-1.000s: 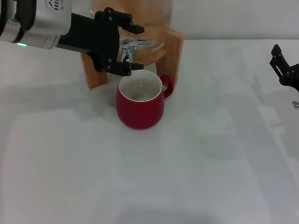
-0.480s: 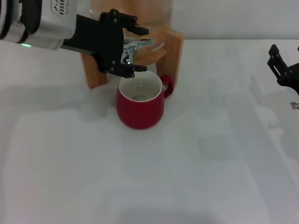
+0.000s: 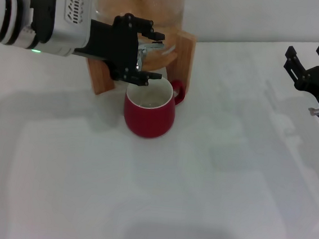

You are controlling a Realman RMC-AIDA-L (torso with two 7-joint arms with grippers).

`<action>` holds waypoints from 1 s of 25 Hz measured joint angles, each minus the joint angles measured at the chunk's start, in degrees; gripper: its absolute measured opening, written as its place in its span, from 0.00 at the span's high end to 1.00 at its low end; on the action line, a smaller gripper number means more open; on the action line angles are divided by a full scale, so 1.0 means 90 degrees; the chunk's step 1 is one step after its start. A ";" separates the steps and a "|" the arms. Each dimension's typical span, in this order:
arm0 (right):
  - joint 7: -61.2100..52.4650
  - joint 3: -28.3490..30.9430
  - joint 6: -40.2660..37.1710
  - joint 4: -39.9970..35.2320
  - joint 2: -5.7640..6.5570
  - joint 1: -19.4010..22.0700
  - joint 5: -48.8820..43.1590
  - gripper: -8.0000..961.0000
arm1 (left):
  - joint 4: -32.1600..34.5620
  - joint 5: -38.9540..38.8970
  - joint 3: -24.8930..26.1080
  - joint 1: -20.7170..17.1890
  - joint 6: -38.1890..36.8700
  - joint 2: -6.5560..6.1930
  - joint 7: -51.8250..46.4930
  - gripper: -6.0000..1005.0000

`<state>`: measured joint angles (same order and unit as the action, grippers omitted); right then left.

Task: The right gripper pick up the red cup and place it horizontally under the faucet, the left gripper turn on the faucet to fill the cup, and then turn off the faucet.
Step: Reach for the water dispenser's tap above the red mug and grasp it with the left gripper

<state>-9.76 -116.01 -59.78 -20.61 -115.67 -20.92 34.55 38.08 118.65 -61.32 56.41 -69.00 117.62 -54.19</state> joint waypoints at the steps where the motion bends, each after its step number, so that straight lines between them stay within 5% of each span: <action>1: 0.0000 0.0000 -0.0003 -0.0009 0.0000 0.0002 -0.0003 0.26 | -0.0018 0.0000 -0.0006 0.0003 0.0006 0.0000 0.0021 0.26; 25: 0.0000 -0.0078 -0.0006 0.0000 0.0010 -0.0035 0.0009 0.26 | -0.0128 0.0010 -0.0069 0.0059 0.0036 0.0016 0.0216 0.26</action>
<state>-9.76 -116.72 -59.84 -20.61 -115.58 -21.23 34.63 36.92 118.74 -61.94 56.94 -68.67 117.77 -52.25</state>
